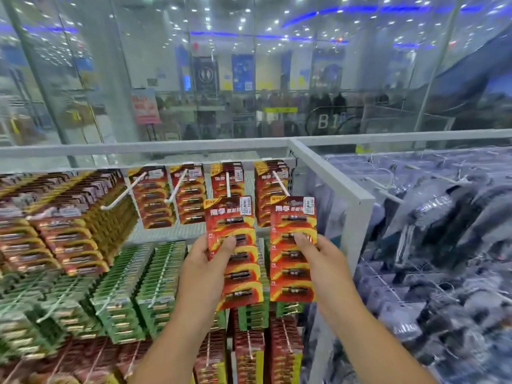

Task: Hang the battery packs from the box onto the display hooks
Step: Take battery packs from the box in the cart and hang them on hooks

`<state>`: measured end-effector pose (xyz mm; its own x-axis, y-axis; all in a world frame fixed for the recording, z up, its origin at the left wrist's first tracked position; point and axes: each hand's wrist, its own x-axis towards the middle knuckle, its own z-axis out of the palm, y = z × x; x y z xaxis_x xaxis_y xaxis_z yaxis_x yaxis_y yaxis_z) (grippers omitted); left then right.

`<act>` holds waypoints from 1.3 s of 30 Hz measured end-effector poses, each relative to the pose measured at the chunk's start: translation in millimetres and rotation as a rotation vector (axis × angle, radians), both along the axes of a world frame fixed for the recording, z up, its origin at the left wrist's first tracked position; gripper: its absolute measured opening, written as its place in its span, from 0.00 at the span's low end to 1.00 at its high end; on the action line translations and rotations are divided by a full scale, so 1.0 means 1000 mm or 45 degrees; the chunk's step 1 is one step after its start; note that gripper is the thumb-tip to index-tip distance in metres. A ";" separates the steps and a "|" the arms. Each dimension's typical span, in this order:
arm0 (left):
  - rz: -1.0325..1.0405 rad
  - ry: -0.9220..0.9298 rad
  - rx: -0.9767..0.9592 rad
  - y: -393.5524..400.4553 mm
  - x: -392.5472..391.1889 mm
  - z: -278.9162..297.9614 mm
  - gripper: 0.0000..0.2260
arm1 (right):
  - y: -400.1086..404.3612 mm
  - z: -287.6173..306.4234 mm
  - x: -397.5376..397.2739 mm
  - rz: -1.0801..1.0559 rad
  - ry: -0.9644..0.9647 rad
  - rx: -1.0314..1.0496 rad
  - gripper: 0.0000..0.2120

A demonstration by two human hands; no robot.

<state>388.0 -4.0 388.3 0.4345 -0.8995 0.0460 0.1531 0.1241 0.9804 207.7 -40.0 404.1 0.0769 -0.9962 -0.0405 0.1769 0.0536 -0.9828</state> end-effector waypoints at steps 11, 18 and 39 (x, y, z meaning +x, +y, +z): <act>-0.011 0.004 -0.017 -0.010 -0.005 0.003 0.08 | -0.023 -0.006 0.001 -0.008 -0.038 0.006 0.10; 0.040 -0.038 0.007 -0.039 0.005 -0.004 0.06 | -0.065 -0.020 0.016 -0.027 0.017 0.018 0.10; 0.256 -0.373 0.005 -0.177 0.069 -0.025 0.14 | -0.201 -0.052 0.070 -0.298 -0.014 -0.137 0.10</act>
